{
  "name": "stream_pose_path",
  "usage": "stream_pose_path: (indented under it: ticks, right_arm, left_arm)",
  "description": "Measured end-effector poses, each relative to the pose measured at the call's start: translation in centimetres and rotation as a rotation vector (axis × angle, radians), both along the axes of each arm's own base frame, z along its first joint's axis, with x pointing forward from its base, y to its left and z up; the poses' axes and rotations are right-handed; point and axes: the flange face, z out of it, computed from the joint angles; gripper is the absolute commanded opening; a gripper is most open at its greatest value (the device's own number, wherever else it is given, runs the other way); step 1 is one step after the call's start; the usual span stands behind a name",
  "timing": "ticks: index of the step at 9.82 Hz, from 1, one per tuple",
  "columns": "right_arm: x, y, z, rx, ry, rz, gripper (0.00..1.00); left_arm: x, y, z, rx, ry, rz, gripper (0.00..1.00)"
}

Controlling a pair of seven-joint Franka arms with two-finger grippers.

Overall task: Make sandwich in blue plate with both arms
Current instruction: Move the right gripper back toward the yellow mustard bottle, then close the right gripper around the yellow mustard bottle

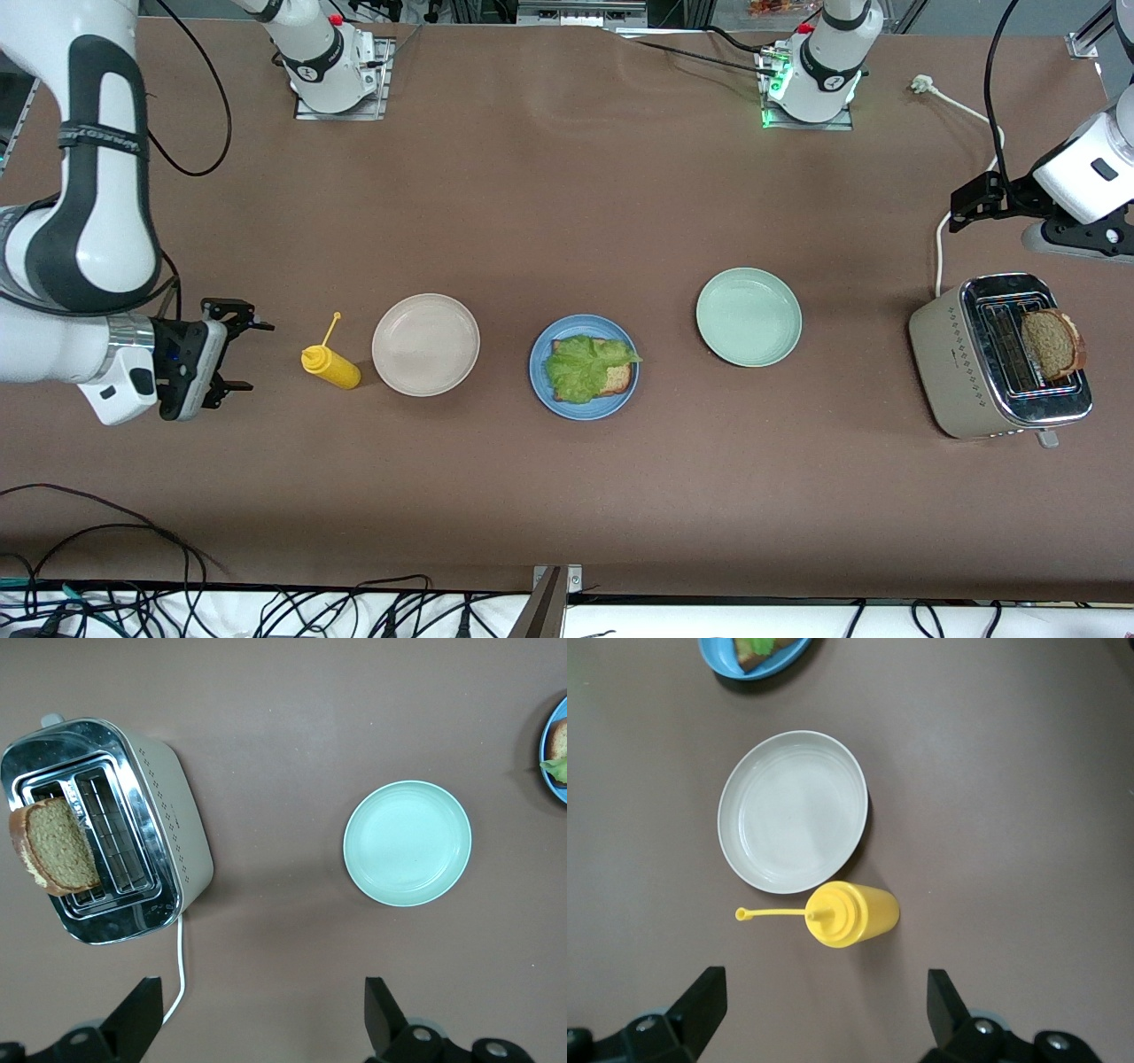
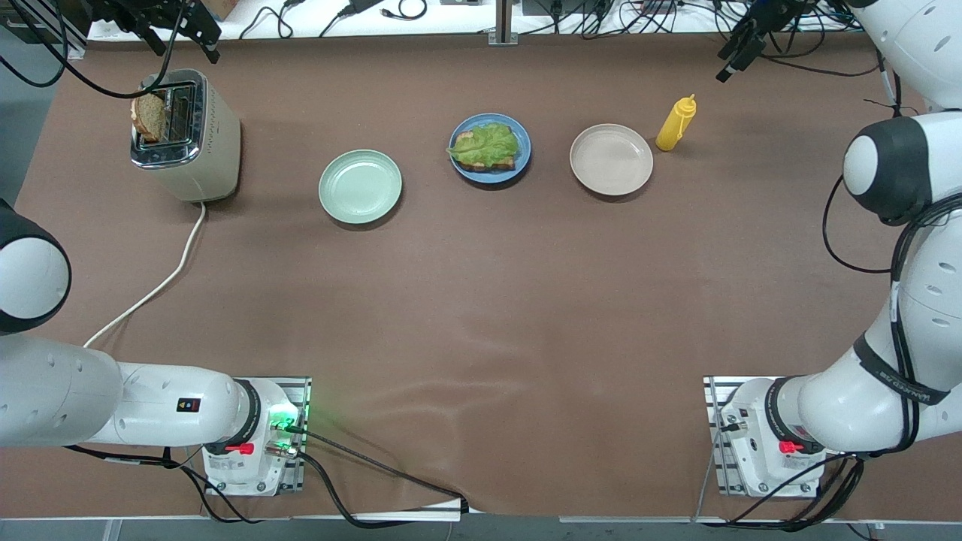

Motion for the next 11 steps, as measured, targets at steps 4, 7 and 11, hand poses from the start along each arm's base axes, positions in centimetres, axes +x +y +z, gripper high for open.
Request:
stream_pose_path:
  ticks: [4,7,11]
  right_arm:
    - [-0.3,-4.0,-3.8,0.163,-0.044,0.136,1.00]
    - [-0.3,-6.2,-9.3,0.331,-0.112,0.243,1.00]
    - [-0.7,-7.5,-16.7,0.483,-0.177,0.300,1.00]
  left_arm:
    - [0.1,0.0,0.0,0.000,-0.005,-0.001,1.00]
    - [0.1,0.0,0.0,0.000,-0.005,-0.001,1.00]
    - [0.2,0.0,0.0,0.000,-0.008,-0.001,1.00]
